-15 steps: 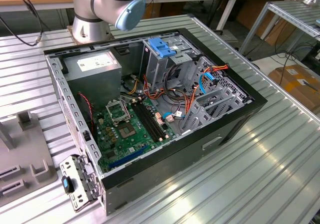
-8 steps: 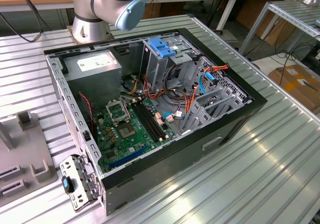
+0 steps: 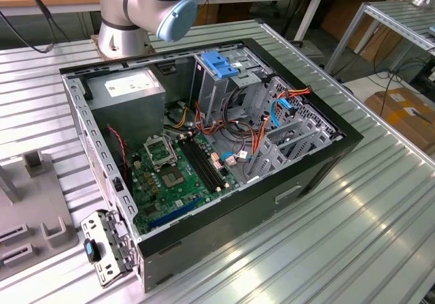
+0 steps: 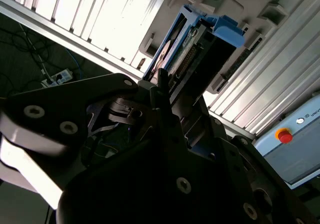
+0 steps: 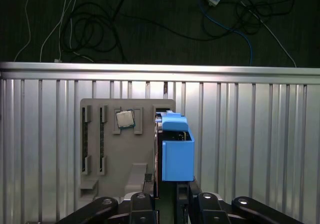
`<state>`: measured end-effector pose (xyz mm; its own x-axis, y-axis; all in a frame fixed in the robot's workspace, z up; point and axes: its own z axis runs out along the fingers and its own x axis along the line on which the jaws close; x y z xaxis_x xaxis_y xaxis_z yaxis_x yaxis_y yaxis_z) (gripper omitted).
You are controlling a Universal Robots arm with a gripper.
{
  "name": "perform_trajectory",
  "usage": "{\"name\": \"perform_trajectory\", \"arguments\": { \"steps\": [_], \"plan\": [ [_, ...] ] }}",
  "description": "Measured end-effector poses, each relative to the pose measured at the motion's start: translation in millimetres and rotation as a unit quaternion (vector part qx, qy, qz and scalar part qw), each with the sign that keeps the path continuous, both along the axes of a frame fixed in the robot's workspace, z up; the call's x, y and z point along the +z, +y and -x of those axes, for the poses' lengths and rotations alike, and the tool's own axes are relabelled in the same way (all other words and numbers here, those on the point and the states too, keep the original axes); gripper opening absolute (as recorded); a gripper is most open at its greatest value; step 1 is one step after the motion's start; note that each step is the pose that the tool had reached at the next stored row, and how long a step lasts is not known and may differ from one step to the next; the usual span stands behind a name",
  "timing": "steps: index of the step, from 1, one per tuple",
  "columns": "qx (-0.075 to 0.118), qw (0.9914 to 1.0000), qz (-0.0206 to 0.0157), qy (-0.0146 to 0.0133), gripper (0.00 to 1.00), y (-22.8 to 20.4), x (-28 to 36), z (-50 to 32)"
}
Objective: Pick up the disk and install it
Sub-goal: 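Pick up the disk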
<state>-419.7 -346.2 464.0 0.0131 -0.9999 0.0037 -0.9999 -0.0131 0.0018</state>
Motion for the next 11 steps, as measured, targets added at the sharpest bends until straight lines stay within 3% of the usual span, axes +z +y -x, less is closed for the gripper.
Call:
{"name": "perform_trajectory", "arguments": {
  "steps": [11],
  "plan": [
    [0.0,1.0,0.0,0.0,0.35,0.0,0.1,-4.7]
  ]
}}
